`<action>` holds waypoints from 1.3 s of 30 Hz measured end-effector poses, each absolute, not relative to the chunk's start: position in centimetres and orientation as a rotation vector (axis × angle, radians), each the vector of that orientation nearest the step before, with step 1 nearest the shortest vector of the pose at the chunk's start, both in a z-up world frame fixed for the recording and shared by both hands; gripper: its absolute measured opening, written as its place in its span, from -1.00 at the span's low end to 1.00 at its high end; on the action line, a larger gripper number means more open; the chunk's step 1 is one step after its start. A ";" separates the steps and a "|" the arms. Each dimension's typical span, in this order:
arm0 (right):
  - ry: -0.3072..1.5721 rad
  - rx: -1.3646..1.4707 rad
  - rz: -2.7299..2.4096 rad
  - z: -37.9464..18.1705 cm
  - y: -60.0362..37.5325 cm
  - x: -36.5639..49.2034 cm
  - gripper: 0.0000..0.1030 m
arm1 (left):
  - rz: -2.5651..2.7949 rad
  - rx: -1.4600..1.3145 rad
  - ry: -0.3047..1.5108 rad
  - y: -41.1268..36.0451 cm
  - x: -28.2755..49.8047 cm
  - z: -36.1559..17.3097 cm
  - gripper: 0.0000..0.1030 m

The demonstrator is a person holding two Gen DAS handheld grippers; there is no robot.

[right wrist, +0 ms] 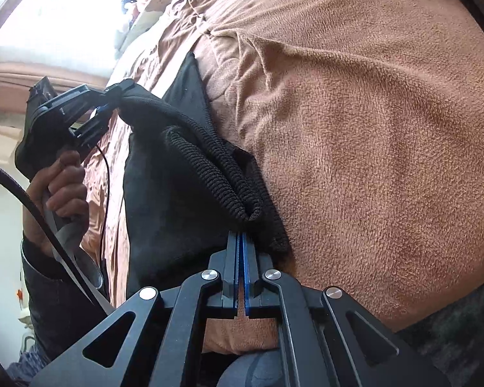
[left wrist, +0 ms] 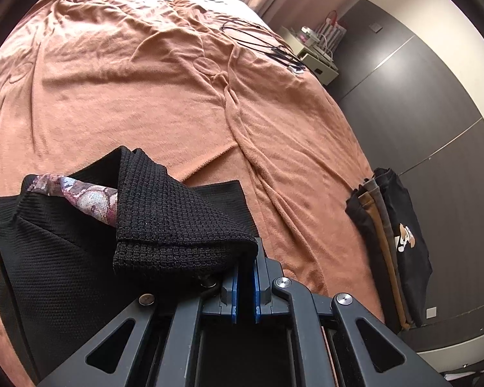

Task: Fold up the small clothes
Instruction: 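Open both tools to release the folded corner onto the shirt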

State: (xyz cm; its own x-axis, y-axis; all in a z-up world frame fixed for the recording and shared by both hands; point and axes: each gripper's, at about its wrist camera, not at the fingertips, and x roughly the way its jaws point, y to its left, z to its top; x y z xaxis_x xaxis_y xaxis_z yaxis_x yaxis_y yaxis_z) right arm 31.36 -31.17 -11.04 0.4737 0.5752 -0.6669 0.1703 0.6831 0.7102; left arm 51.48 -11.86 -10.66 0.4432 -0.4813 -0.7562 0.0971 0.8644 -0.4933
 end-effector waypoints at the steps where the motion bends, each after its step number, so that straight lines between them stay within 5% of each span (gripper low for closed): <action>1: 1.075 0.814 0.283 -11.0 -31.2 31.2 -1.00 | -0.374 -0.411 1.059 -11.8 51.5 -10.8 -0.87; 2: 1.076 0.816 0.280 -10.9 -31.1 31.1 -0.90 | -0.375 -0.414 1.061 -11.7 51.5 -10.8 -0.87; 5: 1.047 0.849 0.303 -10.4 -31.2 30.5 -0.19 | -0.382 -0.423 1.065 -11.5 51.5 -10.9 -0.87; 7: 1.019 0.841 0.298 -9.9 -31.1 30.3 -0.10 | -0.387 -0.422 1.064 -11.4 51.4 -10.7 -0.87; 13: 0.996 0.911 0.251 -11.1 -31.3 31.5 -0.12 | -0.389 -0.430 1.059 -10.9 50.9 -10.6 -0.87; 16: 0.995 0.888 0.220 -11.2 -31.0 32.2 -0.41 | -0.390 -0.431 1.058 -10.8 50.8 -10.5 -0.87; 18: 1.009 0.873 0.188 -11.4 -30.9 32.5 -0.84 | -0.389 -0.425 1.061 -10.8 51.0 -10.5 -0.87; 20: 1.011 0.872 0.196 -11.3 -30.6 32.4 -0.92 | -0.389 -0.421 1.065 -10.9 51.1 -10.5 -0.87; 34: 1.039 0.812 0.219 -10.4 -30.5 30.3 -0.95 | -0.418 -0.329 1.121 -14.0 52.6 -11.3 -0.86; 39: 1.055 0.809 0.213 -10.5 -31.0 30.7 -0.95 | -0.431 -0.384 1.122 -14.1 53.4 -11.7 -0.60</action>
